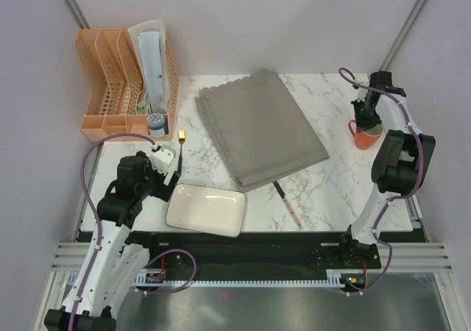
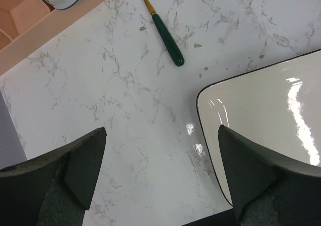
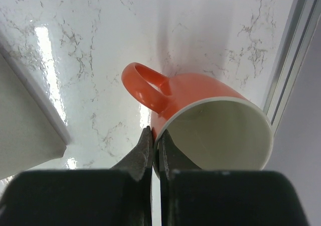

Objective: Set the dinner table for one person
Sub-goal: Place the cup at the center of the board.

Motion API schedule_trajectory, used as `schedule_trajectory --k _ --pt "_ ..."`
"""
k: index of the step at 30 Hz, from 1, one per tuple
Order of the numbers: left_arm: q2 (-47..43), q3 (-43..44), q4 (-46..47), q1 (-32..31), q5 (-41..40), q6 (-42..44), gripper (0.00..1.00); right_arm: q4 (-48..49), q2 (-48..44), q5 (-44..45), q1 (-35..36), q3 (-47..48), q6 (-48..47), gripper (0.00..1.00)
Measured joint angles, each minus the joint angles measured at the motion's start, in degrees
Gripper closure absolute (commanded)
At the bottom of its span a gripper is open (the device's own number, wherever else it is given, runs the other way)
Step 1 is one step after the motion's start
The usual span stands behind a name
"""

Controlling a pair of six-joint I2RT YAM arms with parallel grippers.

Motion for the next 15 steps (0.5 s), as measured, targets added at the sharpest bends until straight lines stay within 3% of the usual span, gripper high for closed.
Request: schedule_trajectory --k 1,2,4,8,15 --pt "-0.02 -0.02 -0.02 0.00 0.00 0.04 0.00 0.07 0.00 -0.07 -0.02 0.00 -0.07 0.79" --pt "-0.02 -0.04 -0.02 0.00 0.00 0.07 0.00 0.15 0.00 -0.35 -0.04 -0.07 -0.20 0.60" --pt "0.00 -0.07 -0.02 0.00 0.00 0.17 0.00 0.90 -0.07 -0.59 -0.11 -0.68 -0.63 0.50" --pt "0.11 -0.09 -0.02 0.00 0.04 0.26 0.00 2.32 -1.99 -1.51 -0.26 -3.87 -1.73 0.42" --pt "0.24 -0.28 -0.02 0.00 0.09 0.28 0.00 0.87 -13.55 -3.61 -0.33 -4.28 -1.92 0.40"
